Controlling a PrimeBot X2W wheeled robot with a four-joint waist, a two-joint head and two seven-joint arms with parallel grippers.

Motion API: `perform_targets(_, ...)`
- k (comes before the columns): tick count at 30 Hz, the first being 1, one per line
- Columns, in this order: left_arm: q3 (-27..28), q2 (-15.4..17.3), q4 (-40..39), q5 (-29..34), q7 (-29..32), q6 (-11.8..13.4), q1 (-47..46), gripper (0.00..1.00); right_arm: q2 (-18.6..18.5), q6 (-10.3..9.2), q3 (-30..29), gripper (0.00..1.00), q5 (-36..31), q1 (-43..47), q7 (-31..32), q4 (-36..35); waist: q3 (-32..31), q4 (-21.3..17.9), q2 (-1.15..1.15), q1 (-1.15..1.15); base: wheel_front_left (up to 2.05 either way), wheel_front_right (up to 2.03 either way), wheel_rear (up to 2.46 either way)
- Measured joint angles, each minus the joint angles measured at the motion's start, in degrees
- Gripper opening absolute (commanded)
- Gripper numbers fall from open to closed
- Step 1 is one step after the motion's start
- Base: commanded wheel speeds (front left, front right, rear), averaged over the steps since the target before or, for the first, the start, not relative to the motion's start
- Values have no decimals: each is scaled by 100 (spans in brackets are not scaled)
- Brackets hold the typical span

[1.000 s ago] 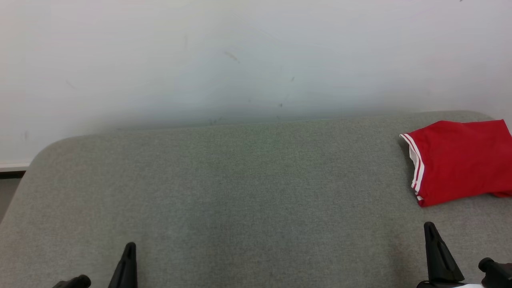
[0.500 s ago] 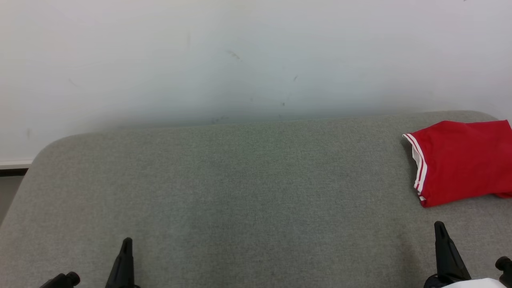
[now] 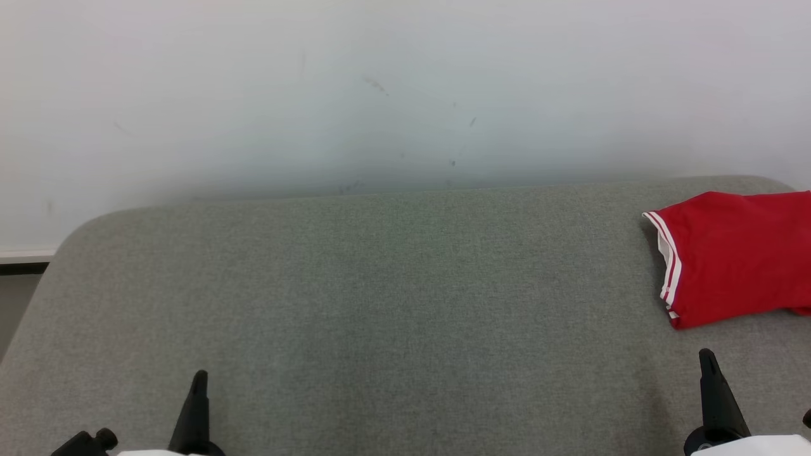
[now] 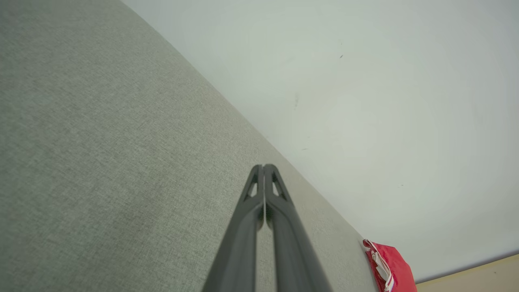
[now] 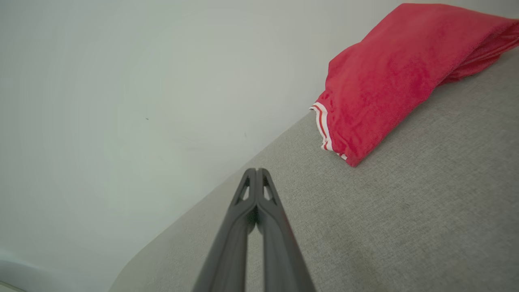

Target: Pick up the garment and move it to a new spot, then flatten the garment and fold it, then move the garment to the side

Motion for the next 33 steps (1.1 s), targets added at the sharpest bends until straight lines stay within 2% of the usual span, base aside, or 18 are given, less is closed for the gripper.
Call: perform_targets(33, 132, -29, 62, -2063, 544, 0, -238, 0, 14, 0, -269, 0, 2004, -178, 550, 52, 47, 106, 0, 0, 0, 0, 0)
